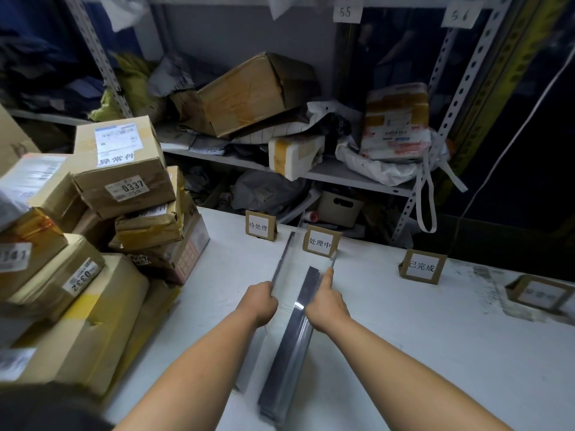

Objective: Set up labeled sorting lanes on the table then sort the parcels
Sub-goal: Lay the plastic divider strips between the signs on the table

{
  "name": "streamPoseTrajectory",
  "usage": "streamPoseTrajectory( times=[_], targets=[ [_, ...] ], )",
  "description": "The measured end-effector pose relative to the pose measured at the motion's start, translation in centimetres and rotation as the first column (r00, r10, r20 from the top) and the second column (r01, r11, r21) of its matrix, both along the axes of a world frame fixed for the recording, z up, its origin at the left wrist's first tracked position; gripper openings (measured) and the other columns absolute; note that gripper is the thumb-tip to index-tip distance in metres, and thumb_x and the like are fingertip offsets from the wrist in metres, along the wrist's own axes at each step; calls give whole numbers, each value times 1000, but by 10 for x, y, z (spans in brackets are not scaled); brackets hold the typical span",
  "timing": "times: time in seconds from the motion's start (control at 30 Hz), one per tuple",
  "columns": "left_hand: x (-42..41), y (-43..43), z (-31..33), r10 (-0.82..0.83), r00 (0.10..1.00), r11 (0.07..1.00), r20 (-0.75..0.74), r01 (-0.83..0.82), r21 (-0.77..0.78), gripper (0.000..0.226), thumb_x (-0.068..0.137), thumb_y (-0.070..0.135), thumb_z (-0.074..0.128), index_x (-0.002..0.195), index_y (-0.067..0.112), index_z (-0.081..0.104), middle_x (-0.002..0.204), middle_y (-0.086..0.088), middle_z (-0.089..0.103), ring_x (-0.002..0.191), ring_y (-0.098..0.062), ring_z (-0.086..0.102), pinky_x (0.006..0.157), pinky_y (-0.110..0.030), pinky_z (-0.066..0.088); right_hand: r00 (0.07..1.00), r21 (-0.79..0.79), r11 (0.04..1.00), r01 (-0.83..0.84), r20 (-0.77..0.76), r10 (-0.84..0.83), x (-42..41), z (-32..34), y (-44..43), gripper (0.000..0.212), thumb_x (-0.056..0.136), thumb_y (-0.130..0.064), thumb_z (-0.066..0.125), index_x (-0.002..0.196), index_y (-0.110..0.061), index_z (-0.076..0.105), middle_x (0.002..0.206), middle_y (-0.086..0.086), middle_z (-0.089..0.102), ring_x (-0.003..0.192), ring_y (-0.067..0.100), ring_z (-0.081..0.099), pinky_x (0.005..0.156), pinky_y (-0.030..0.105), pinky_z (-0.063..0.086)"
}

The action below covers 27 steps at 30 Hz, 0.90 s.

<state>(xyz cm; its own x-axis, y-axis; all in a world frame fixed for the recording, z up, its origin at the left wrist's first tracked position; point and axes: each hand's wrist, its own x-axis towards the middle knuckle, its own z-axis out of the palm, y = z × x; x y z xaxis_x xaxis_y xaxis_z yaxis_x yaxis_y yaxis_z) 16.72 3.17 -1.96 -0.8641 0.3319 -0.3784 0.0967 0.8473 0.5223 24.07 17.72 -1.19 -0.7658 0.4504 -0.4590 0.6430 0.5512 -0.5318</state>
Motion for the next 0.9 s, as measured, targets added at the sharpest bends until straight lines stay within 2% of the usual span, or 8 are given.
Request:
streamPoseTrajectory(
  times=[0.07,0.17,0.2,0.3,0.37,0.57,0.73,0.9],
  targets=[
    [4,3,1,-15,1000,1000,15,16,-17,41,92,13,45,130,8,56,131,-11,60,108,-28,59,88,-29,48,1000,-40,999,7,1,-7,-2,2,1,108,93,-18,61,159,-28,-24,110,10,60,91,28,64,82,44,61],
    [8,6,-1,-25,1000,998,4,25,-52,29,89,15,46,115,9,58,120,-12,63,94,-26,58,88,-33,53,1000,-71,997,-12,-11,11,-3,5,-1,110,88,-26,64,159,-32,-20,115,10,60,95,30,65,83,48,62],
    [9,6,-1,-24,1000,998,-1,24,-64,29,89,17,47,114,9,58,118,-12,63,96,-27,59,88,-34,53,1000,-66,998,-9,-6,9,-2,5,-3,111,88,-28,65,159,-32,-21,117,9,60,96,31,66,83,49,62],
    [11,6,-2,-14,1000,997,2,14,-74,43,89,22,50,130,10,54,129,-11,61,114,-28,60,91,-31,49,1000,-36,999,-14,15,15,1,2,-7,111,87,-34,65,159,-33,-20,119,9,61,100,32,67,84,49,62],
    [12,6,-3,-18,1000,996,3,18,-82,46,89,22,50,134,11,52,133,-10,60,118,-28,59,93,-32,49,1000,-20,999,-25,18,25,4,-1,-9,109,86,-36,65,159,-34,-17,119,10,62,98,33,67,82,49,62],
    [13,4,-3,-10,1000,995,-10,9,-103,50,91,23,48,140,12,48,137,-10,57,120,-27,58,95,-33,50,999,6,999,-51,6,51,7,-3,-13,104,82,-42,63,159,-37,-7,122,10,61,100,34,65,82,49,61],
    [18,4,-4,-5,1000,992,-21,2,-128,58,87,36,53,140,14,46,133,-9,59,114,-27,60,91,-34,52,999,18,999,-41,-5,41,7,-5,-14,101,81,-53,64,157,-37,-2,122,9,62,99,33,66,81,49,62],
    [23,7,-7,-28,998,989,-50,20,-144,60,90,36,53,144,14,43,135,-9,57,117,-27,58,91,-34,50,999,12,999,-50,-12,50,12,-3,-15,94,86,-47,64,156,-33,3,126,12,60,98,34,66,80,50,62]
  ],
)
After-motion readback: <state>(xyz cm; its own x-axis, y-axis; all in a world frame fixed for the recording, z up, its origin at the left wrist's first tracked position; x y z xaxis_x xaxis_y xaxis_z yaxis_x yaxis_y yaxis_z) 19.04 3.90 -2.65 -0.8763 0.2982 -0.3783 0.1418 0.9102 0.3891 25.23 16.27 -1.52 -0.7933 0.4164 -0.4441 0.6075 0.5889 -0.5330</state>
